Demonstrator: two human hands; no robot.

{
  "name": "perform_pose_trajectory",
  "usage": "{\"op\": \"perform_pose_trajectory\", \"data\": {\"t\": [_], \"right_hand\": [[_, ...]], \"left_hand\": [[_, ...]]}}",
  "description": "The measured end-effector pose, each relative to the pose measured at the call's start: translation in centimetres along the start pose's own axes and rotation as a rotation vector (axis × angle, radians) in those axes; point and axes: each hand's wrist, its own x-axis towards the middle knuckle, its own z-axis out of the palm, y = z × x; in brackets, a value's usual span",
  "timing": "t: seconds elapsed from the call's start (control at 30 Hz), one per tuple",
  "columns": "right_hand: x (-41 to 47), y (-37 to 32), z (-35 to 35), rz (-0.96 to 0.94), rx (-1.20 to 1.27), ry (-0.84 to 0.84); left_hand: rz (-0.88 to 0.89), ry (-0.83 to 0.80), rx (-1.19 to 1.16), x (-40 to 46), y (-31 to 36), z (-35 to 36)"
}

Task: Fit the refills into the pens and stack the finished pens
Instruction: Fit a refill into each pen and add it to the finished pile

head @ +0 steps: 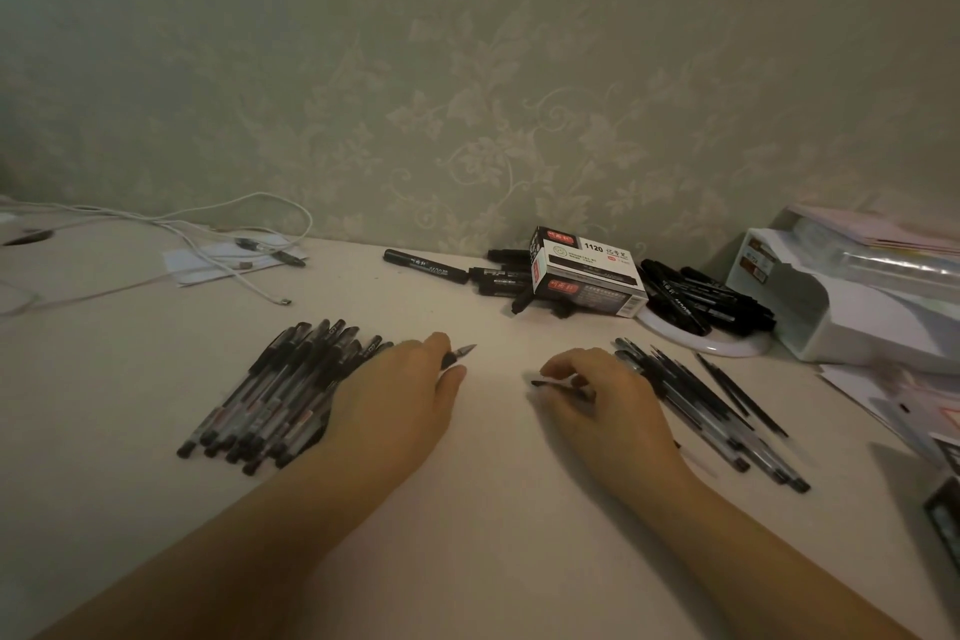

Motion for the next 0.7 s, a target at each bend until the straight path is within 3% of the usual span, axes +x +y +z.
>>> {"op": "perform_pose_trajectory", "data": {"t": [0.13,0.3,0.53,0.7], "right_hand": [[0.1,-1.0,-0.4,-0.031,0.148,0.054],[-0.2,-1.5,-0.3,-0.038,0.342,-0.137],[-0.1,-1.1,0.0,-0.005,0.445,-0.086],[-0.1,-1.0,-0.3,-0.024,0.462,-0.137]], "left_hand": [[0.162,-0.052,-0.122,-0.4,1.7,-0.4],[0.245,-0.181,-0.267,-0.9,3.0,-0.1],[0.267,-0.139,-0.336,-0.7,3.0,-0.5],[0.244,-0.164,-0.354,-0.7,2.5,-0.1]]}}
